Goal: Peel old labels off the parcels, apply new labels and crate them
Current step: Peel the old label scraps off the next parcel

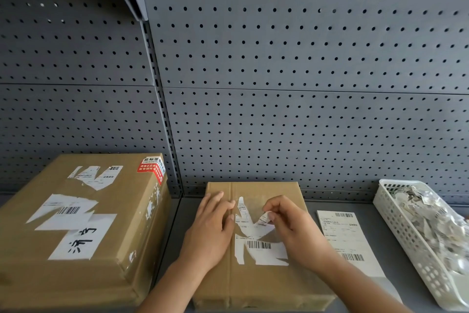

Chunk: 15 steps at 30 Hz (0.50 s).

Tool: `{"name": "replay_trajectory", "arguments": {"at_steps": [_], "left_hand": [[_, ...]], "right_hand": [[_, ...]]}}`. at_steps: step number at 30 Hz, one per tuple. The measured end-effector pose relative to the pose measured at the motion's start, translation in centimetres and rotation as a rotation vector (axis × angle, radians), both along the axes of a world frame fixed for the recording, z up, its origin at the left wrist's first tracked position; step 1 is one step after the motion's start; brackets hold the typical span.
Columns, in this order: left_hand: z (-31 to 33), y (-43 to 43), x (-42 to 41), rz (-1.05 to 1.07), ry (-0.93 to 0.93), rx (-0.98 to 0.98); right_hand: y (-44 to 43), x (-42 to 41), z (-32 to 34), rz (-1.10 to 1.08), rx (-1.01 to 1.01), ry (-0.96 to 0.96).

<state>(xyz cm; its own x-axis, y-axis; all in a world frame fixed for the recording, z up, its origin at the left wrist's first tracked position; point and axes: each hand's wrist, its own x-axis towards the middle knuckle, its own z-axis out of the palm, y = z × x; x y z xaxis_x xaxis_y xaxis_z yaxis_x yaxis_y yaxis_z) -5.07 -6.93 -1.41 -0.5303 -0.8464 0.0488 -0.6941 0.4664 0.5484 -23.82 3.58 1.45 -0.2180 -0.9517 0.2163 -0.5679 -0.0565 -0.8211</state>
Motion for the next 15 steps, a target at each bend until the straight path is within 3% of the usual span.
{"name": "replay_trajectory", "arguments": {"at_steps": [9, 15], "left_hand": [[-0.1, 0.0, -0.1, 0.004, -0.004, 0.003], [0.0, 0.0, -0.1, 0.000, -0.006, 0.003]], "right_hand": [[0.6, 0.0, 0.0, -0.053, -0.006, -0.114], [1.0, -0.5, 1.1, -0.139, -0.042, -0.333]]}}
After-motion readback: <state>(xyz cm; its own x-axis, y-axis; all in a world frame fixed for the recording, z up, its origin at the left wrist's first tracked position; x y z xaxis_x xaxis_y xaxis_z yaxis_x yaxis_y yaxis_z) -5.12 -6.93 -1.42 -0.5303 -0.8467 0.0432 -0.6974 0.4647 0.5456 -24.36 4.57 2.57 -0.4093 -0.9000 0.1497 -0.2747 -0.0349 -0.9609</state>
